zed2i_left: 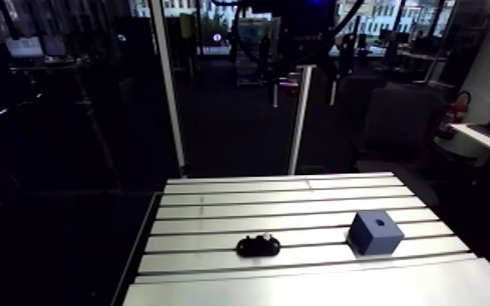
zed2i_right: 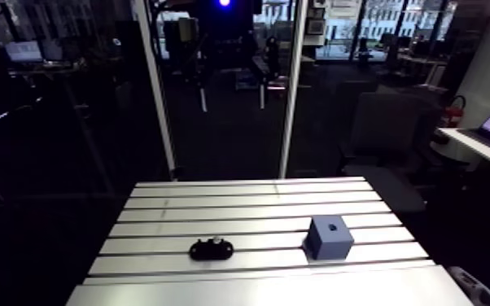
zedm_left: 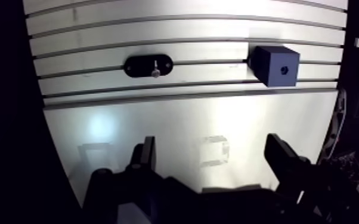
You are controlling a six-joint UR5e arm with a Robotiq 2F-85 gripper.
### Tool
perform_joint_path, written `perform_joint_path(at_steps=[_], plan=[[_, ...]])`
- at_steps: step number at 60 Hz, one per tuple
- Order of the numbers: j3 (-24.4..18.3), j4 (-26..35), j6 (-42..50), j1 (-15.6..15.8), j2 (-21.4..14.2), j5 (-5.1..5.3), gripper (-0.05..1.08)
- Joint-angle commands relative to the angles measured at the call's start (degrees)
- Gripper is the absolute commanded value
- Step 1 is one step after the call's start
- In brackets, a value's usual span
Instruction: Pick up the M10 bolt and insert it into the hex recess until seated.
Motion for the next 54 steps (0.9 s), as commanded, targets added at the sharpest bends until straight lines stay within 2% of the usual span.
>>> perform_joint_path(at_steps=[1,18,37,54], plan=[[-0.2,0.1,0.0,0.1,0.0,-0.03,0.01],[-0.1,0.1,-0.1,0.1,0.0,-0.2,0.01],[0.1,-0.1,-0.1,0.2,0.2,0.22,0.01],[3.0,-3.6,0.3,1.2,0.0,-0.04,0.01]])
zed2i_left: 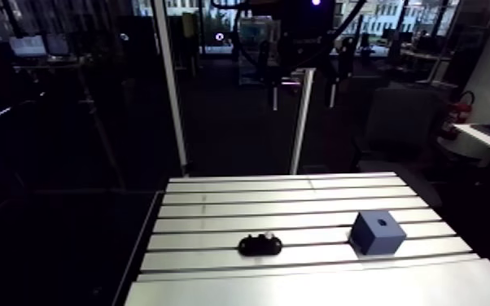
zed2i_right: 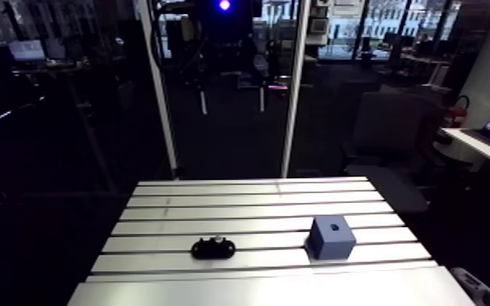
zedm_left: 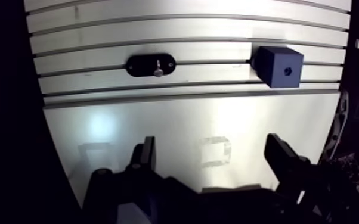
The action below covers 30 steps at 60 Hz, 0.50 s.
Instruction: Pick up the M10 bolt and insert it into the hex recess until seated.
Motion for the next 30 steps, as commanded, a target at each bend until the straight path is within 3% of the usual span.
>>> perform_joint_path(at_steps=[1,8,11,16,30], plan=[[2.6,-4.1,0.2,0.8,-0.1,0.0,0.01],[4.8,-7.8,2.0,2.2,-0.3,0.03,0.01],[6.5,-10.3,4.2,4.1,-0.4,-0.7,0.01],[9.1,-14.1,5.1,5.9,-0.5,-0.69,0.01],[16.5,-23.8,5.1,6.9,-2.3,-0.94,0.01]])
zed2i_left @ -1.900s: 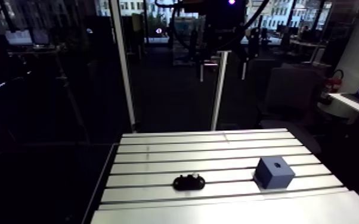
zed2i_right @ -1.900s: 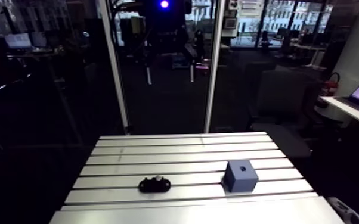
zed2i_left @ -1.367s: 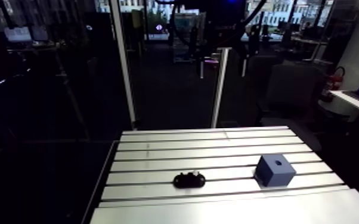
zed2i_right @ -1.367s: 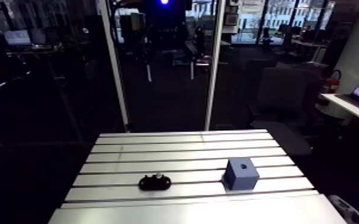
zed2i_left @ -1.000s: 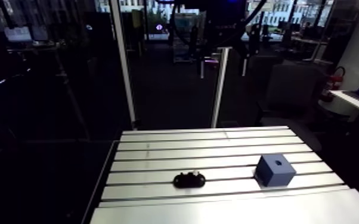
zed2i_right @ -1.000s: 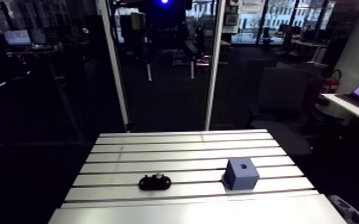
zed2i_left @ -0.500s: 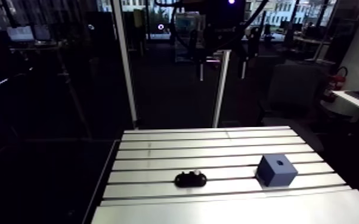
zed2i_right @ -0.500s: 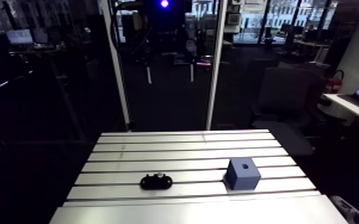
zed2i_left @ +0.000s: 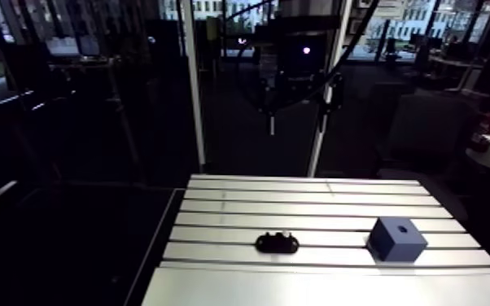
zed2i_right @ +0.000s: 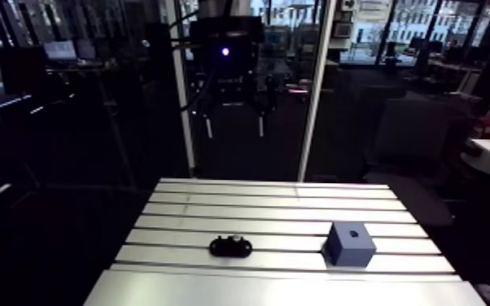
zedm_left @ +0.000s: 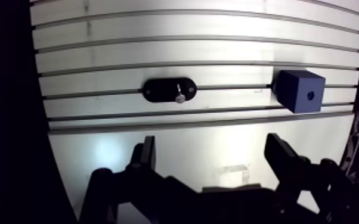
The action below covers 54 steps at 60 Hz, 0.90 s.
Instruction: Pick up the M10 bolt and insert it into the hex recess until seated.
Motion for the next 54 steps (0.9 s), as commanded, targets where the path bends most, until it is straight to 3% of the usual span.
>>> perform_joint_path(at_steps=[1,14,54], plan=[[6.8,-8.9,0.7,1.6,-1.4,-0.32,0.01],[13.8,-19.3,0.1,1.6,-2.4,-0.69,0.01],[25.3,-31.0,-2.0,0.8,-1.3,-0.36,0.02]])
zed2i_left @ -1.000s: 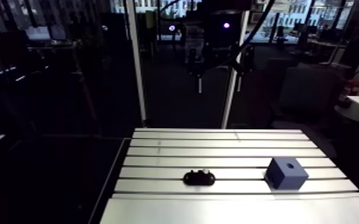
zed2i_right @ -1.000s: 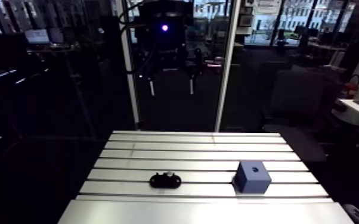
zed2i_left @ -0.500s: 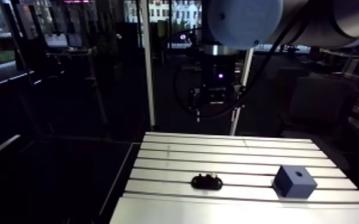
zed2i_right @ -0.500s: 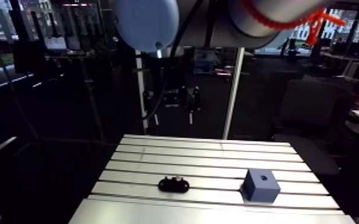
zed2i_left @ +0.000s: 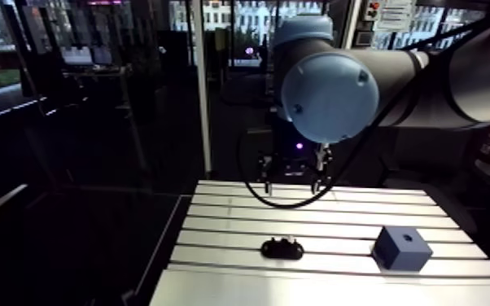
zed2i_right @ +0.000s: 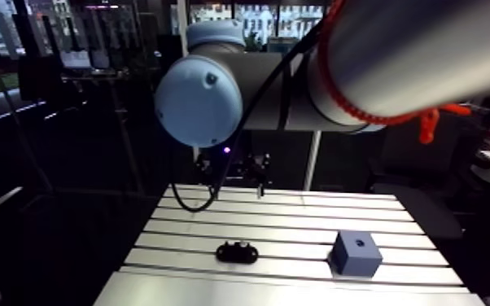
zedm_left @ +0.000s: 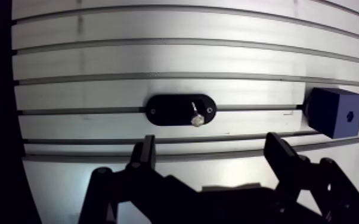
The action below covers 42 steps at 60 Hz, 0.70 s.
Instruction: Pick up the M10 bolt and insert it into the hex recess until seated.
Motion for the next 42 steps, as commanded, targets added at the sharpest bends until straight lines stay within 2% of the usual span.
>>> perform_joint_path(at_steps=[1,11,19,28,29,30,34,39,42], plan=[[4.1,-4.5,-1.5,-0.6,0.8,0.37,0.02],[6.4,-8.6,-2.5,-1.0,1.2,0.9,0.02],[6.9,-10.5,-2.5,-1.1,2.5,0.84,0.02],[7.5,-10.8,-2.5,-1.1,2.9,0.83,0.21],[7.5,-10.8,-2.5,-1.1,3.1,0.83,0.26],[7.5,-10.8,-2.5,-1.1,3.1,0.83,0.26],[8.1,-10.8,-2.6,-1.5,3.2,0.9,0.38],[8.3,-10.8,-2.9,-2.1,4.2,0.92,0.47],[8.3,-10.9,-3.0,-2.1,4.5,1.07,0.47]])
